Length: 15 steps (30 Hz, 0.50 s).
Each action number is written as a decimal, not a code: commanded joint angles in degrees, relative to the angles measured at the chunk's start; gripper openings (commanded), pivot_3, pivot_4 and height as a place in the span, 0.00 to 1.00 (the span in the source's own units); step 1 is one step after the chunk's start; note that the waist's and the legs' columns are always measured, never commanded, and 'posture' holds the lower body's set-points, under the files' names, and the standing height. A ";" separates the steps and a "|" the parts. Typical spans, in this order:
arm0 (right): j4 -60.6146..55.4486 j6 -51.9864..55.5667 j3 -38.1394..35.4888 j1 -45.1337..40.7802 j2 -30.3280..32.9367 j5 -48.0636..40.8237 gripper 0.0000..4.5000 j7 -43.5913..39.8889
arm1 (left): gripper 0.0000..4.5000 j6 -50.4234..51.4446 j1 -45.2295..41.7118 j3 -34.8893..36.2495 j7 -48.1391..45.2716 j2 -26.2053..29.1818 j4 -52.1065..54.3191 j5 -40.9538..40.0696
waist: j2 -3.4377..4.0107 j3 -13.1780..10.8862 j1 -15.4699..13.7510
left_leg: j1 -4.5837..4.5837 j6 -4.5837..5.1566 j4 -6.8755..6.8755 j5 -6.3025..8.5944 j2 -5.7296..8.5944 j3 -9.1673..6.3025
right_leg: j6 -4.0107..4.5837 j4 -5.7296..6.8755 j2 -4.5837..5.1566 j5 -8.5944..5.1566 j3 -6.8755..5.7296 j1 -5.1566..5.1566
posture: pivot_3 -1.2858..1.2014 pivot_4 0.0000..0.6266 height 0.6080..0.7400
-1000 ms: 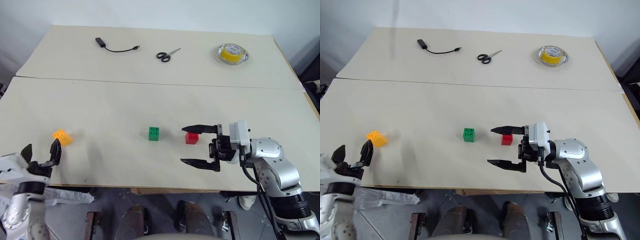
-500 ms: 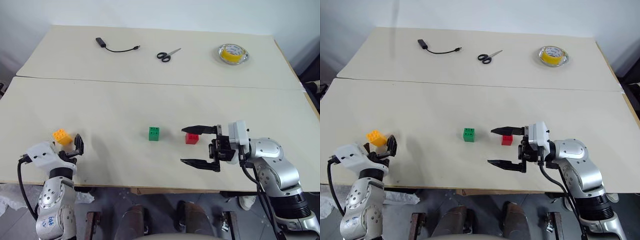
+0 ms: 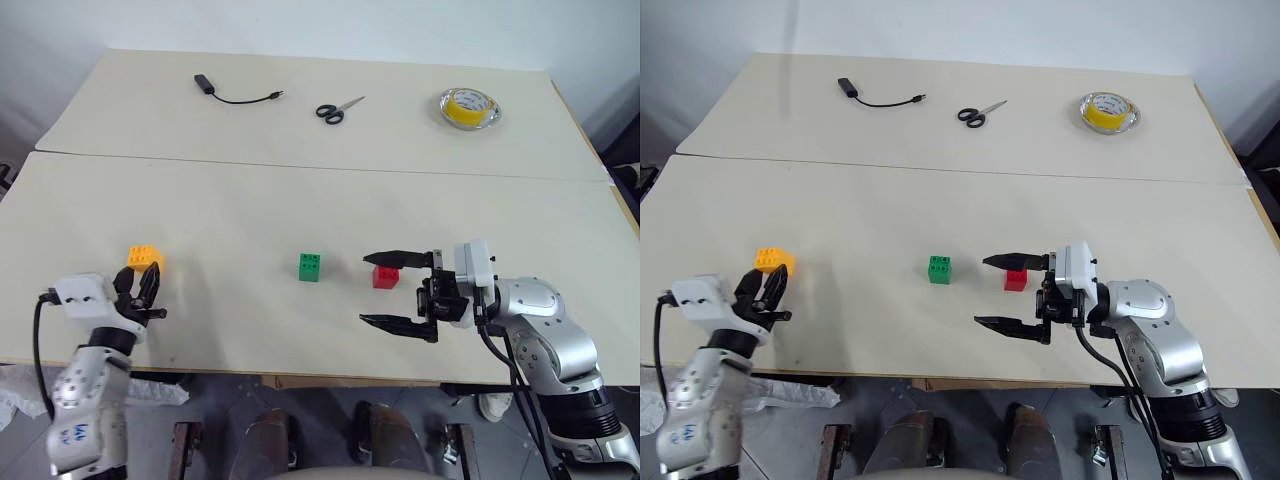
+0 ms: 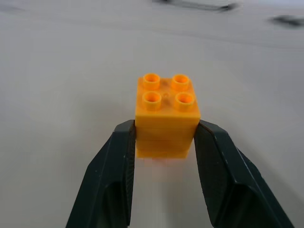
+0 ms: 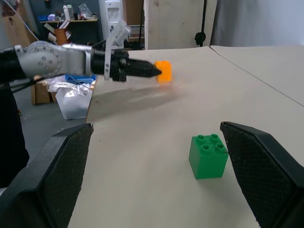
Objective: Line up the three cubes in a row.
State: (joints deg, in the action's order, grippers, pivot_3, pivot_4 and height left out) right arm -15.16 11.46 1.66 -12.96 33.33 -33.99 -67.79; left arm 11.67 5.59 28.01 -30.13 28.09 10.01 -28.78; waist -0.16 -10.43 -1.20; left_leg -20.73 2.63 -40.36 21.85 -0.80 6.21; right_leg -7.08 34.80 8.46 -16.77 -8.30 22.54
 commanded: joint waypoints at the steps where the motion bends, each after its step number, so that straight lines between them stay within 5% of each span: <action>1: -0.87 -0.02 -3.16 0.55 1.82 -0.88 1.00 -0.02 | 0.32 -5.38 -4.01 -2.70 -19.89 8.43 -3.37 -2.81 | 0.07 -0.03 -0.16 | -0.01 0.00 -0.01 0.00 0.02 0.00 | 0.01 0.01 0.01 0.00 -0.03 0.00 | 0.52 0.24 1.00; 9: -1.34 -1.06 -10.13 7.93 7.80 -0.93 1.00 -1.65 | 0.32 -19.61 -31.52 -21.82 -52.56 16.13 -36.95 8.09 | 0.23 -0.01 -0.14 | -0.18 0.04 0.00 -0.01 0.38 0.09 | -0.04 -0.02 -0.06 0.01 -0.32 0.04 | 0.52 0.24 1.00; 15: -6.40 -0.63 -12.06 13.65 7.01 -1.29 1.00 1.72 | 0.32 -32.32 -47.58 -26.61 -56.68 12.79 -62.06 15.66 | 0.20 -0.03 1.16 | -0.34 -0.10 0.09 -0.06 0.21 0.52 | -0.01 -0.04 -0.21 -0.02 -0.69 0.19 | 0.52 0.24 1.00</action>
State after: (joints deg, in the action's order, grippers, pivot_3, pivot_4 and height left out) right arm -18.72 11.27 -8.80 0.20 40.50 -34.19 -66.80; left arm -18.19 -40.81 1.65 -85.62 40.92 -49.12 -14.37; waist 0.04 -10.45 -0.04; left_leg -21.09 2.53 -40.27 21.79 -0.61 6.74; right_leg -7.09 34.75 8.25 -16.79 -9.04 22.76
